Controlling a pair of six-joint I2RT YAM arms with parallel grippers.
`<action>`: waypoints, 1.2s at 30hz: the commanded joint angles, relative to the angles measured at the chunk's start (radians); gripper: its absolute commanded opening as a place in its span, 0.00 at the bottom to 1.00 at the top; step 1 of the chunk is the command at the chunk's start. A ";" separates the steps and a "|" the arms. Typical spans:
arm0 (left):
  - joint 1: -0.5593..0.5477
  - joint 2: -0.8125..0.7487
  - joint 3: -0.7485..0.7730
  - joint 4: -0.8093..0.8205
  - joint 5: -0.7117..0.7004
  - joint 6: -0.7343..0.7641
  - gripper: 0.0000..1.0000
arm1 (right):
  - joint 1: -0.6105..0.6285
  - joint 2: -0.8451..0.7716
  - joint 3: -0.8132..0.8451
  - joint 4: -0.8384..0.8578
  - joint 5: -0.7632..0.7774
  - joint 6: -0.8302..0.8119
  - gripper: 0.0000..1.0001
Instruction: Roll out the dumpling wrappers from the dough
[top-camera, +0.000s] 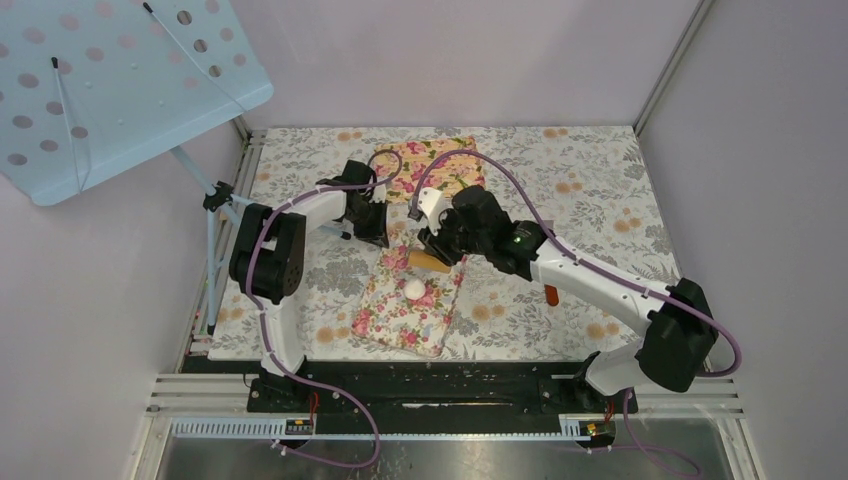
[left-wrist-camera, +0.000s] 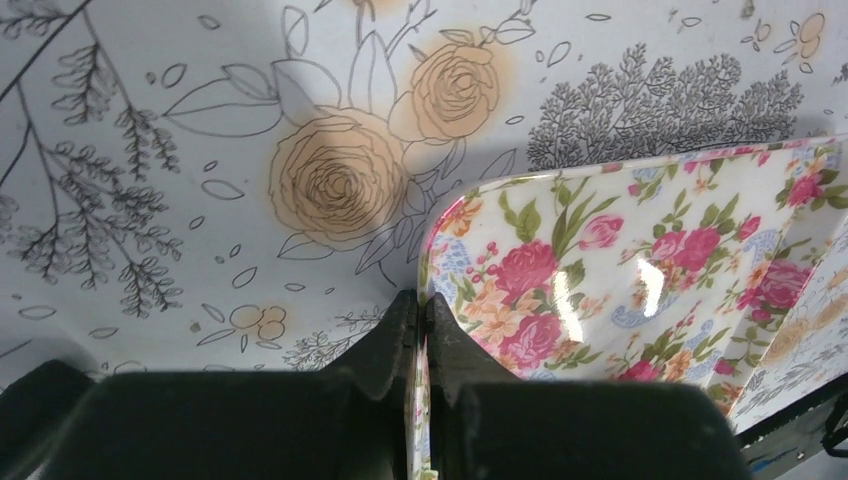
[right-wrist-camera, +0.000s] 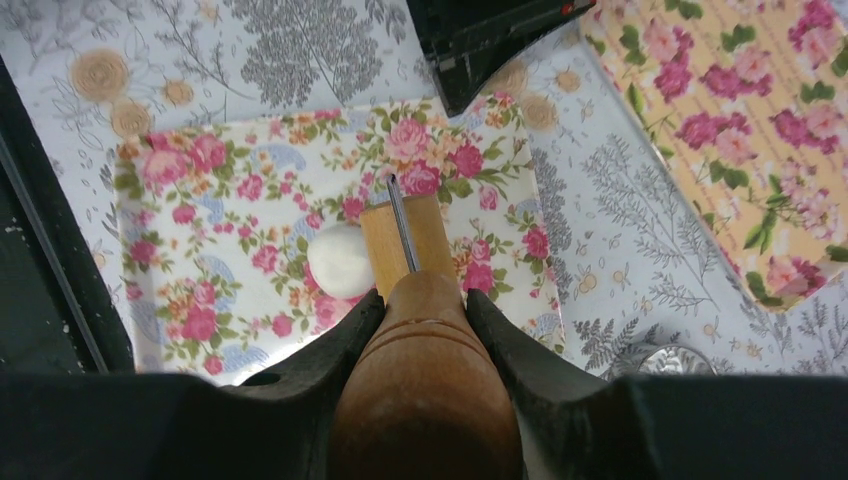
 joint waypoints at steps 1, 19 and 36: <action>0.007 -0.027 -0.043 0.047 -0.150 -0.093 0.00 | 0.006 -0.037 0.081 0.001 -0.010 0.037 0.00; 0.029 -0.026 -0.174 0.297 -0.105 -0.319 0.00 | 0.007 0.072 0.086 -0.021 0.022 -0.072 0.00; 0.033 -0.044 -0.207 0.337 -0.079 -0.311 0.00 | 0.006 0.180 0.047 0.033 0.046 -0.088 0.00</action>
